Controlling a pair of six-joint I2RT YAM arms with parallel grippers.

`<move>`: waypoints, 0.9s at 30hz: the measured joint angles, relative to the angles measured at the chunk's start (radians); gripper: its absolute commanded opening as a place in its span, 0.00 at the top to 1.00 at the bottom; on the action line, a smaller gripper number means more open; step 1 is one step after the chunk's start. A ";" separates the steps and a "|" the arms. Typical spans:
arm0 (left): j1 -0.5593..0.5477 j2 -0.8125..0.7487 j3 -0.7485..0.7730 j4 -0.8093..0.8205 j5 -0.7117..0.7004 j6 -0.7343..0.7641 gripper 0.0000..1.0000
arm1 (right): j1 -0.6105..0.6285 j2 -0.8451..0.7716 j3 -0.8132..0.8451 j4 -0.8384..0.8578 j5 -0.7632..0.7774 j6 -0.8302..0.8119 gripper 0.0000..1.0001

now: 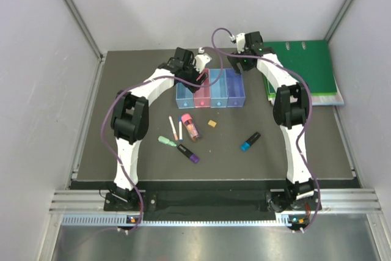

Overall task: Sort the stationery into containers
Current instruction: Move the storage box to the center of the board.

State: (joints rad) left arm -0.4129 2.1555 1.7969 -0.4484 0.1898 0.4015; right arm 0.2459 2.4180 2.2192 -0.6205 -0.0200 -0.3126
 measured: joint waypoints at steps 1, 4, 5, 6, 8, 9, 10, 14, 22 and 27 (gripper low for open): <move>0.000 0.000 0.000 0.000 0.000 0.000 0.26 | 0.000 0.000 0.000 0.000 0.000 0.000 0.00; 0.000 -0.005 -0.009 0.007 -0.001 -0.002 0.26 | 0.000 -0.005 -0.011 0.000 -0.001 0.001 0.00; 0.000 -0.009 -0.013 0.008 -0.003 -0.003 0.26 | 0.000 -0.009 -0.016 -0.001 -0.002 0.002 0.00; 0.000 -0.018 -0.024 0.014 -0.007 -0.004 0.26 | 0.000 -0.014 -0.023 -0.004 -0.005 0.003 0.00; 0.000 -0.042 -0.046 0.021 -0.017 -0.005 0.25 | 0.000 -0.032 -0.039 -0.008 -0.010 0.006 0.00; 0.000 -0.060 -0.060 0.025 -0.023 -0.006 0.25 | 0.000 -0.048 -0.049 -0.011 -0.013 0.009 0.00; 0.000 -0.077 -0.068 0.031 -0.027 -0.006 0.25 | 0.000 -0.065 -0.061 -0.015 -0.017 0.011 0.00; 0.006 -0.166 -0.098 0.053 -0.061 -0.007 0.25 | 0.000 -0.177 -0.130 -0.014 -0.028 0.021 0.00; 0.041 -0.283 -0.215 0.168 -0.262 0.046 0.25 | -0.006 -0.361 -0.271 0.003 -0.014 0.021 0.00; 0.083 -0.235 -0.266 0.200 -0.367 0.081 0.26 | -0.020 -0.362 -0.308 0.006 0.030 0.019 0.00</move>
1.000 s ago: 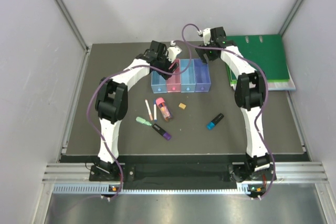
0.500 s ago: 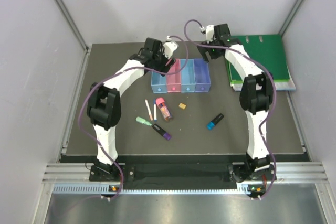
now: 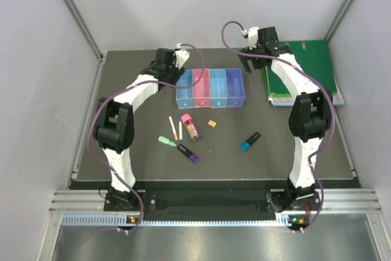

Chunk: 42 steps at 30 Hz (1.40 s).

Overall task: Sort the stationery into containers
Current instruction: Move the storage box to the center of the board.

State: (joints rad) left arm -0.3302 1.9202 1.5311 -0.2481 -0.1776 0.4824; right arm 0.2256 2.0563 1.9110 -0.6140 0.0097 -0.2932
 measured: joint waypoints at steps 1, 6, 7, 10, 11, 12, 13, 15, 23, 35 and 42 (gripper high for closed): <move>0.010 0.018 0.000 0.012 -0.013 0.005 0.26 | -0.003 0.004 0.000 -0.002 0.009 -0.001 0.00; 0.045 0.114 0.000 0.042 -0.071 0.023 0.26 | -0.027 0.031 0.001 0.009 0.039 -0.003 0.00; 0.047 0.127 0.000 0.046 -0.076 0.026 0.26 | -0.034 0.043 0.001 0.009 0.043 -0.005 0.00; 0.046 0.155 0.000 0.061 -0.080 0.037 0.26 | -0.046 0.078 0.001 0.009 0.050 -0.016 0.00; 0.045 0.161 0.000 0.065 -0.080 0.039 0.26 | -0.046 0.090 0.001 0.009 0.050 -0.021 0.00; 0.044 0.166 0.000 0.070 -0.079 0.041 0.26 | -0.047 0.101 0.001 0.008 0.050 -0.021 0.00; 0.043 0.168 0.000 0.072 -0.079 0.042 0.26 | -0.048 0.111 0.001 0.008 0.050 -0.022 0.00; 0.041 0.169 0.001 0.074 -0.077 0.044 0.26 | -0.047 0.129 0.001 0.008 0.050 -0.026 0.00; 0.041 0.169 0.007 0.084 -0.051 0.043 0.26 | -0.042 0.153 0.000 0.008 0.050 -0.048 0.01; 0.036 0.186 0.027 0.083 -0.008 0.036 0.26 | -0.021 0.141 -0.160 0.034 0.053 -0.064 0.00; 0.033 0.187 0.038 0.083 0.002 0.018 0.26 | -0.009 0.115 -0.176 0.042 0.057 -0.074 0.00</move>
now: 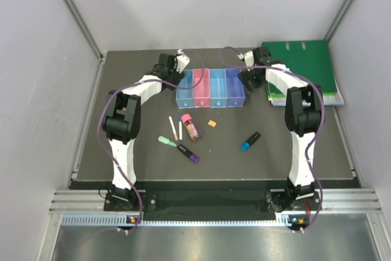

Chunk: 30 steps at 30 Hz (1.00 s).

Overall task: Sort the stationery into containers
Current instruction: Move the storage box to the center of the board.

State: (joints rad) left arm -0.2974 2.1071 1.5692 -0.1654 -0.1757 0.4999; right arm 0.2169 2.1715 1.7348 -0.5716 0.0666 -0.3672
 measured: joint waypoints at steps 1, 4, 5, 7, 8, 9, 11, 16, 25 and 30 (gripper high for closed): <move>0.000 0.000 0.000 0.000 0.000 -0.002 0.26 | 0.002 -0.003 0.000 0.000 0.000 0.000 0.00; 0.000 0.000 0.000 0.000 0.003 -0.007 0.26 | 0.008 -0.013 0.000 0.003 0.000 0.000 0.00; -0.001 0.000 0.000 0.000 0.003 -0.008 0.26 | 0.009 -0.014 0.000 0.003 0.000 0.000 0.00; -0.003 0.000 0.000 0.000 0.002 -0.009 0.26 | 0.010 -0.019 0.000 0.003 0.000 0.000 0.00; -0.005 0.000 0.001 0.000 0.002 -0.011 0.26 | 0.010 -0.021 0.000 0.003 0.000 0.000 0.00; -0.006 0.000 0.002 0.000 0.003 -0.012 0.26 | 0.010 -0.024 0.000 0.003 0.002 0.000 0.00; -0.012 0.000 0.005 -0.002 0.003 -0.016 0.26 | 0.010 -0.027 0.000 0.003 0.004 0.000 0.00; -0.024 0.001 0.015 -0.008 0.003 -0.027 0.26 | 0.010 -0.037 -0.001 0.003 0.014 -0.008 0.00; -0.031 0.001 0.015 -0.013 0.004 -0.039 0.27 | 0.010 -0.045 -0.001 0.003 0.019 -0.015 0.01; -0.032 -0.002 0.007 -0.013 0.008 -0.039 0.27 | 0.010 -0.053 -0.014 0.007 0.019 -0.016 0.00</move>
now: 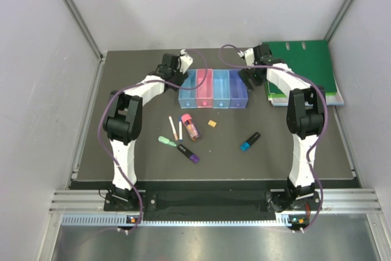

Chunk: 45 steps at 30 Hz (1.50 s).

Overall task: Sort the stationery into containers
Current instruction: Move the storage box to the center of the board.

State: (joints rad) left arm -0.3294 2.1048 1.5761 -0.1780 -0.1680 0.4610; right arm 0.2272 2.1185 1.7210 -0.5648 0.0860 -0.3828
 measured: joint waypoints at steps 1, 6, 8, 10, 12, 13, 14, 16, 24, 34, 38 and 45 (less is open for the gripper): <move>-0.002 -0.003 -0.007 0.000 0.000 0.000 0.27 | 0.000 -0.005 -0.007 0.000 0.000 0.000 0.00; -0.019 -0.038 -0.059 -0.002 0.000 0.001 0.27 | 0.000 -0.042 -0.059 0.000 0.011 -0.003 0.00; -0.029 -0.056 -0.079 -0.002 0.000 0.001 0.27 | 0.000 -0.055 -0.074 -0.002 0.018 -0.008 0.01; -0.039 -0.074 -0.096 -0.004 -0.001 0.000 0.27 | 0.000 -0.059 -0.078 -0.004 0.022 -0.010 0.00; -0.046 -0.089 -0.111 -0.007 0.000 0.000 0.27 | 0.000 -0.059 -0.078 -0.004 0.026 -0.010 0.00; -0.048 -0.095 -0.116 -0.011 0.000 0.000 0.27 | 0.000 -0.059 -0.079 -0.004 0.027 -0.010 0.00; -0.050 -0.100 -0.120 -0.013 0.000 0.000 0.27 | 0.000 -0.060 -0.079 -0.004 0.027 -0.010 0.00; -0.051 -0.105 -0.123 -0.020 0.000 -0.005 0.27 | 0.000 -0.061 -0.081 -0.003 0.027 -0.010 0.00; -0.054 -0.128 -0.141 -0.055 0.021 -0.022 0.27 | 0.005 -0.070 -0.093 0.000 0.036 -0.011 0.00; -0.062 -0.162 -0.180 -0.070 0.017 -0.041 0.26 | 0.015 -0.092 -0.124 0.012 0.057 -0.017 0.00; -0.062 -0.163 -0.182 -0.069 0.010 -0.047 0.26 | 0.019 -0.098 -0.130 0.012 0.064 -0.018 0.00; -0.027 -0.143 -0.119 -0.075 0.003 -0.063 0.26 | 0.036 -0.119 -0.137 0.011 0.061 -0.013 0.00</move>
State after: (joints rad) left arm -0.3565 1.9617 1.4570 -0.2531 -0.1650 0.3977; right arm 0.2630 1.9991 1.5841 -0.5541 0.1471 -0.3954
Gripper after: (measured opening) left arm 0.738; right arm 0.996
